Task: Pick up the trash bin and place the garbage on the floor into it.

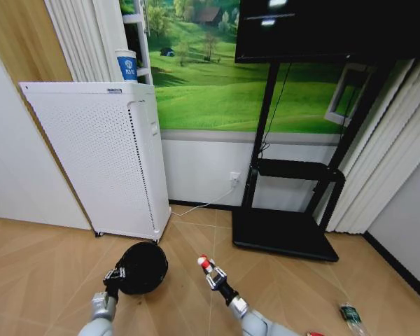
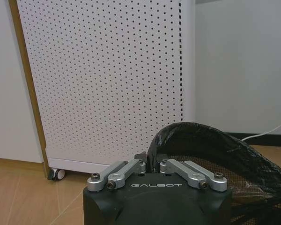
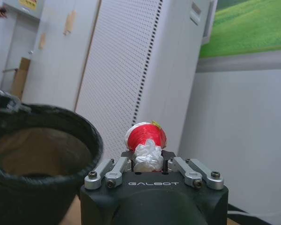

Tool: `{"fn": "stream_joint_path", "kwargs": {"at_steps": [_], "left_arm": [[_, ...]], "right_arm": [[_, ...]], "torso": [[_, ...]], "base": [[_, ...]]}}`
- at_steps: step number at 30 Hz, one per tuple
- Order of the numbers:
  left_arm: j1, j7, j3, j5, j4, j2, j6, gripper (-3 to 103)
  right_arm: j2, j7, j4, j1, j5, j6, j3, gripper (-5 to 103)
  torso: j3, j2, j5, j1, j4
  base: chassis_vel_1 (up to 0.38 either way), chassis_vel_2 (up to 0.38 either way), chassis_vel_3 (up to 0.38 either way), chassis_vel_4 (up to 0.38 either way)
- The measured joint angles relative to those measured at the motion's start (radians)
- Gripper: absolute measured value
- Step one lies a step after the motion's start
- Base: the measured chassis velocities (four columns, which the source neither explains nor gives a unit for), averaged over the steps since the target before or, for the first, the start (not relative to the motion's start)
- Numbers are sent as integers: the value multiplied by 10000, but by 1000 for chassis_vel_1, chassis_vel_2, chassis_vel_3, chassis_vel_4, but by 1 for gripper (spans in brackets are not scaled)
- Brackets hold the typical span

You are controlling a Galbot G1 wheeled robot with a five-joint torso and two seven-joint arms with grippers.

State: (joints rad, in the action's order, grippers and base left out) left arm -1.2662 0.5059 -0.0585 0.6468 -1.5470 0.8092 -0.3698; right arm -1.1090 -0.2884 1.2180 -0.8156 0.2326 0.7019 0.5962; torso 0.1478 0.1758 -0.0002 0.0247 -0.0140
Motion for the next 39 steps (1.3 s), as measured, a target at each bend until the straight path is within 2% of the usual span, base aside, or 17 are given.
{"fn": "stream_joint_path", "kwargs": {"at_steps": [6, 12, 25, 31, 34, 35, 37, 39], "left_arm": [[866, 195, 631, 206, 160, 68, 131, 7], [1144, 323, 1032, 299, 212, 215, 191, 7], [1314, 389, 1485, 280, 226, 416, 237, 7], [1318, 386, 1590, 202, 258, 587, 232, 7], [1277, 374, 1589, 173, 254, 622, 223, 7], [1258, 371, 1580, 167, 242, 631, 218, 7], [1155, 358, 1528, 163, 157, 649, 218, 7], [1145, 357, 1523, 163, 150, 649, 218, 7]], "right_arm": [[-928, 61, -185, 638, 129, 12, 684, 29], [-1765, -39, -653, 1209, 490, -123, 1319, 29], [-2613, -124, -1721, 1720, 1135, -255, 2097, 29], [-3549, -198, -2669, 2087, 1198, -249, 2527, 29], [-3716, -356, -2784, 2197, 1223, -302, 2700, 29], [-3769, -435, -2831, 2233, 1239, -336, 2781, 26], [-3942, -610, -3034, 2299, 1250, -393, 2920, 34], [-3971, -630, -3061, 2305, 1250, -395, 2926, 34]], "torso": [[0, 0, -1, 0, -2], [0, 0, 0, 0, -1], [0, 1, 0, 0, -3], [-1, 0, 2, 0, -2], [-1, 1, 2, 0, -2], [-1, 1, 2, 0, -2], [-1, 0, 1, 0, -2], [-1, 1, 1, 0, -3]], "base": [[0, 0, 0, 0], [0, 0, 0, 0], [0, 0, 0, 0], [0, 0, 0, 0], [0, 0, 0, 0], [0, 0, 0, 0], [0, 0, 0, 0], [0, 0, 0, 0]]}}
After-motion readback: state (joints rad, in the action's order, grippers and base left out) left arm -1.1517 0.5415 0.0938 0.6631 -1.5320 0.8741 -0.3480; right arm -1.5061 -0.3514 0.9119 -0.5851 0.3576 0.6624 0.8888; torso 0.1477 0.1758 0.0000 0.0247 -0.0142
